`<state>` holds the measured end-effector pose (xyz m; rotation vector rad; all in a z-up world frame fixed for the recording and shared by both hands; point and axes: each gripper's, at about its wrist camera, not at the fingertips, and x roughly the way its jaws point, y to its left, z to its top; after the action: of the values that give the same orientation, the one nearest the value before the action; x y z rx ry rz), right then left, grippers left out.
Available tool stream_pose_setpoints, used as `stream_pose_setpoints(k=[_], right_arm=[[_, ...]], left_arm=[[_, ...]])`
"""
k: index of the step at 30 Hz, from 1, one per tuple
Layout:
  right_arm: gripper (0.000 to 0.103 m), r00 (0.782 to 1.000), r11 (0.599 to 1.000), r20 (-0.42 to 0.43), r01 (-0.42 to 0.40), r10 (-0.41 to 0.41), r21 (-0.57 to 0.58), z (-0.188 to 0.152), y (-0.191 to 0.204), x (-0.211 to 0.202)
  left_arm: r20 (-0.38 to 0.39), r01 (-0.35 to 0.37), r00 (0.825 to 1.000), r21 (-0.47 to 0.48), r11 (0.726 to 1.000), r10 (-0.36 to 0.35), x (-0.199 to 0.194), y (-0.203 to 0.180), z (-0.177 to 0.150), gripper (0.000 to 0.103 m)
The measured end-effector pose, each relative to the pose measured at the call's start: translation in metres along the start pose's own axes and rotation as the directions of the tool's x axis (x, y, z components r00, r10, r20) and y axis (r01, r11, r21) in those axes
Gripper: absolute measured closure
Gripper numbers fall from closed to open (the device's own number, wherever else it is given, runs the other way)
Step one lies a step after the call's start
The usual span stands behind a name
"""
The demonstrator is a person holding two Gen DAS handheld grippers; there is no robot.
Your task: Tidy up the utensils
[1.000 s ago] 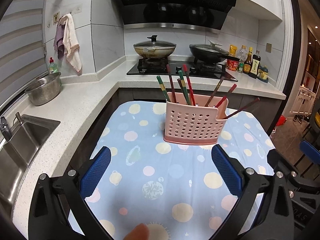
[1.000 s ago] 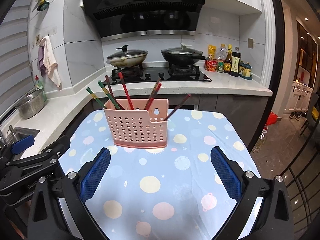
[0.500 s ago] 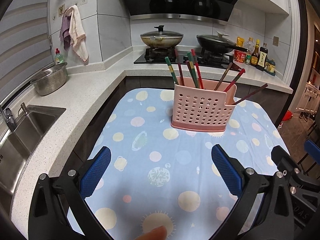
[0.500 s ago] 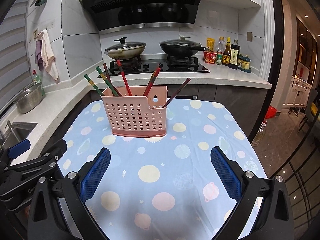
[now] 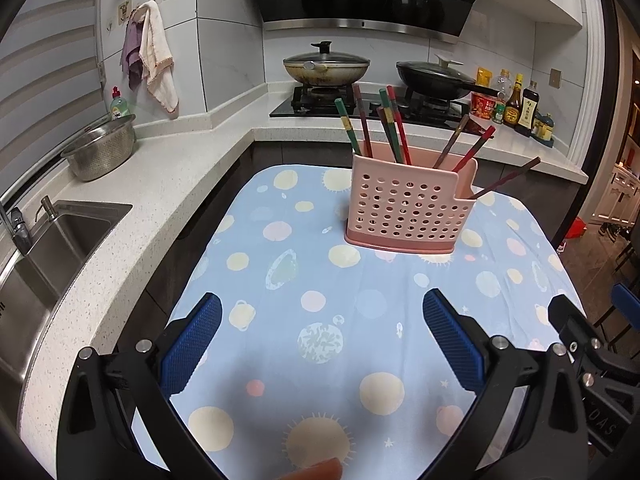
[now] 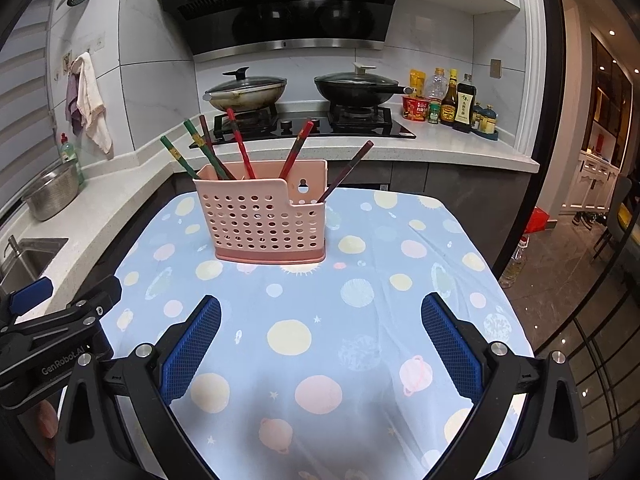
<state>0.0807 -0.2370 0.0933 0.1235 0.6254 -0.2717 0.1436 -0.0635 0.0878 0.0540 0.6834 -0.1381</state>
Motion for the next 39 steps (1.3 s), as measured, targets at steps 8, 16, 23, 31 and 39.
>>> stream_pose_setpoints(k=[8,16,23,31,39], right_arm=[[0.006,1.0,1.0,0.004,-0.001,0.001,-0.001,-0.0007,0.0021,-0.0022],[0.006,1.0,1.0,0.004,-0.003,0.003,-0.004,-0.0004,0.0028,-0.0029],[0.006,1.0,1.0,0.003,-0.007,0.007,-0.009,-0.0001,0.0046,-0.0033],[0.006,1.0,1.0,0.0,-0.012,0.012,-0.017,-0.0003,0.0092,-0.0018],[0.006,1.0,1.0,-0.001,-0.012,0.012,-0.019,0.0,0.0103,-0.001]], left_arm=[[0.001,0.0,1.0,0.002,1.0,0.0,-0.0013,-0.0026,0.0004,0.007],[0.001,-0.002,1.0,0.006,1.0,0.002,-0.0022,-0.0028,0.0008,0.007],[0.0,-0.027,1.0,0.006,1.0,0.027,-0.0026,-0.0034,0.0013,0.007],[0.001,-0.049,0.999,0.005,0.999,0.049,-0.0003,-0.0013,0.0005,0.007],[0.003,-0.053,0.999,0.009,0.999,0.053,-0.0003,-0.001,0.0001,0.007]])
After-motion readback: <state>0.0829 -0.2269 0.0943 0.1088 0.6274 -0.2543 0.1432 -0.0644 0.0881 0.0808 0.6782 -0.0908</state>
